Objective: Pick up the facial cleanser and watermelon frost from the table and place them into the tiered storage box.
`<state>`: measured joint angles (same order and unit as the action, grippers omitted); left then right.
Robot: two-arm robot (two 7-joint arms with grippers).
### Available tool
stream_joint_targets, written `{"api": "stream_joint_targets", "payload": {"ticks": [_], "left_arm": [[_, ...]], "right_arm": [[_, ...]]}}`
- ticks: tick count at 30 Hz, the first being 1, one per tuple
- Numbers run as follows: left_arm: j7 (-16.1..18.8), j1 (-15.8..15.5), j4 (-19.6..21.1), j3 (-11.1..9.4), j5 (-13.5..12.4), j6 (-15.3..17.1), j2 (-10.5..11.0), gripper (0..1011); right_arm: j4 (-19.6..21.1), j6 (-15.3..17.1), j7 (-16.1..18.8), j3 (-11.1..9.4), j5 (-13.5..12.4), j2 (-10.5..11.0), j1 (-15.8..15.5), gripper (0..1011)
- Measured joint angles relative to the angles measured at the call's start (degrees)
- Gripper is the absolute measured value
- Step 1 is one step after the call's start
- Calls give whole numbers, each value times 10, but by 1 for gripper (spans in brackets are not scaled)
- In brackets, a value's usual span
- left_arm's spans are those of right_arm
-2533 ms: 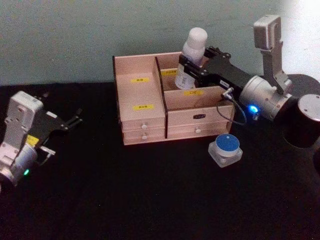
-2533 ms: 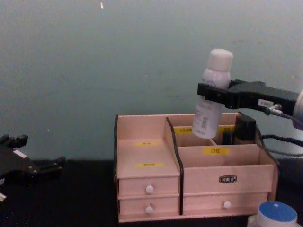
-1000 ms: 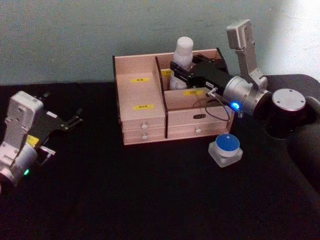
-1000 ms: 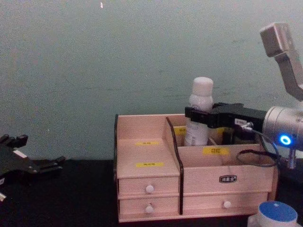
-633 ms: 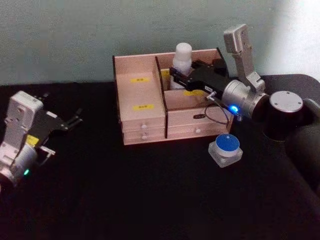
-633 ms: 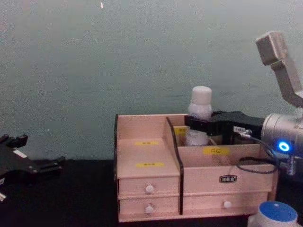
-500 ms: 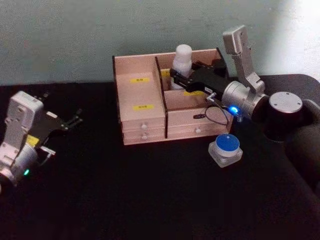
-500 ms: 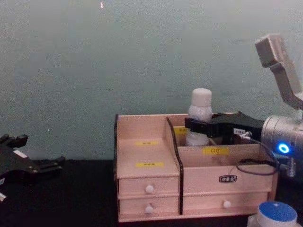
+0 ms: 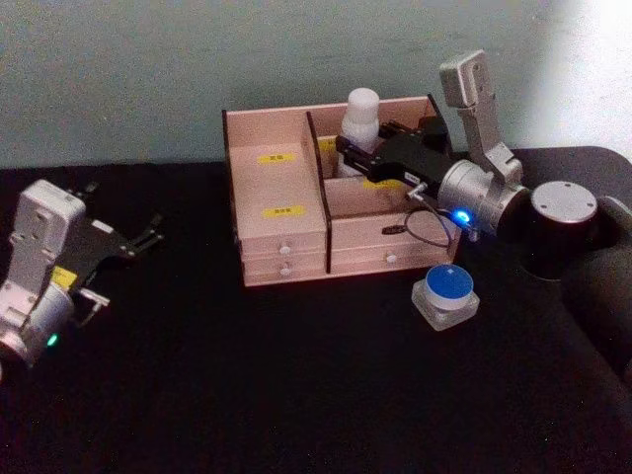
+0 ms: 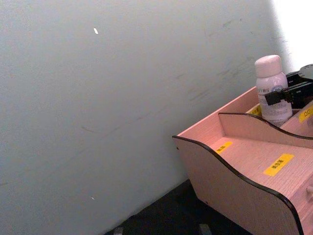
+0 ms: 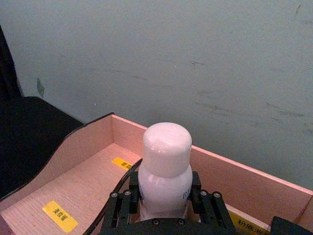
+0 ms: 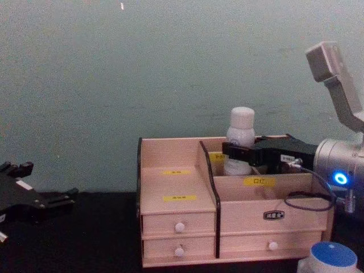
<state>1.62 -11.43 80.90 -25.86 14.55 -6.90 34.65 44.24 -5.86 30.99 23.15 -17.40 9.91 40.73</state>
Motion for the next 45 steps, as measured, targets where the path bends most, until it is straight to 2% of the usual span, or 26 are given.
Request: {"api": "stream_joint_targets", "payload": {"ticks": [8,12,17,23,32,36,39,40,45], "left_arm": [[0,0,0,0,0,0,0,1001],[0,0,0,0,0,0,0,1001],[0,0,0,0,0,0,0,1001],[0,0,0,0,0,0,0,1001],[0,0,0,0,0,0,0,1001],[0,0,0,0,0,0,0,1001],[0,0,0,0,0,0,0,1001],[0,0,0,0,0,0,0,1001],[0,0,0,0,0,0,0,1001]], "right_arm": [[0,0,0,0,-1,0,0,594],[1,0,0,0,-1,1,0,682],[1,0,0,0,-1,1,0,848],[1,0,0,0,-2,1,-1,1002],[3,0,0,0,-1,1,-1,1000],[31,0,1,-3,-1,10,-14,1000],[79,6,6,-9,-7,27,-36,1000],[79,6,6,-9,-7,27,-36,1000],[175,28,17,-19,-25,67,-84,1000]]}}
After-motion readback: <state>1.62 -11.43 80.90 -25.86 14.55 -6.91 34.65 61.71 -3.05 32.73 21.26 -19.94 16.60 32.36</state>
